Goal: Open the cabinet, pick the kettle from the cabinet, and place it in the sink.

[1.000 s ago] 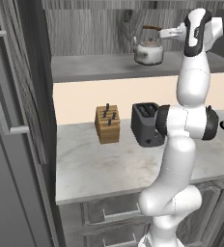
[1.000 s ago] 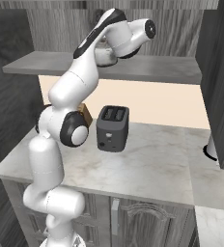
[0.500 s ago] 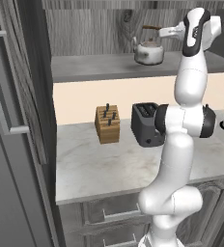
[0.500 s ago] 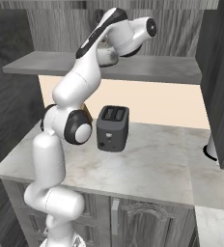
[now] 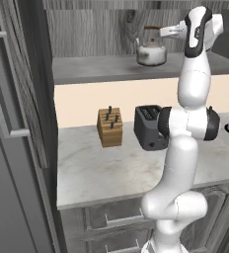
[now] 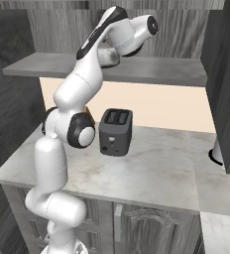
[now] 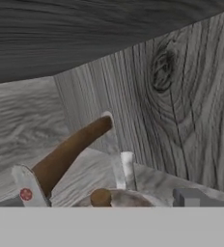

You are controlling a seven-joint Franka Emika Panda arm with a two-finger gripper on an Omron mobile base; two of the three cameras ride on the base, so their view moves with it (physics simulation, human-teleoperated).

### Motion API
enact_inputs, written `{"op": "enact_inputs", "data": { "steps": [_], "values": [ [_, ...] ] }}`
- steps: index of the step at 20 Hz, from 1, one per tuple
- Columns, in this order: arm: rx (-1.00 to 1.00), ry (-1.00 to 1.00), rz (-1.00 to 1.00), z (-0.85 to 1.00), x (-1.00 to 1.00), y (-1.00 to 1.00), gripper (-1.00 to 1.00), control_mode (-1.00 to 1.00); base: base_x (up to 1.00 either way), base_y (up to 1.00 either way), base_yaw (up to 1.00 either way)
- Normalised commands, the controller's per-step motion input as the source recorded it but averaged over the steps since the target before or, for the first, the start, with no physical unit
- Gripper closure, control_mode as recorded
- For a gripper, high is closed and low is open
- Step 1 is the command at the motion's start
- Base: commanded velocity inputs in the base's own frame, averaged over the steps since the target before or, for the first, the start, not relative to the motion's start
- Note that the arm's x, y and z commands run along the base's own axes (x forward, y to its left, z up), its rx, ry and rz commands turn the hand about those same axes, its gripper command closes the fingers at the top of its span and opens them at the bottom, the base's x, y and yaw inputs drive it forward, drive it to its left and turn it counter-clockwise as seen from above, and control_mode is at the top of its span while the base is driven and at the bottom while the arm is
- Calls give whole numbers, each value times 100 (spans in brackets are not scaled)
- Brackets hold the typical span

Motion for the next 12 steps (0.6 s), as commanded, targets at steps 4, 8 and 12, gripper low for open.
{"op": "enact_inputs", "data": {
  "steps": [4,8,12],
  "values": [
    [0,0,0,-2,0,14,100,-100,0,0,0],
    [0,-1,0,-1,-2,0,100,-100,0,0,0],
    [0,-3,0,-3,-5,-1,100,-100,0,0,0]
  ]
}}
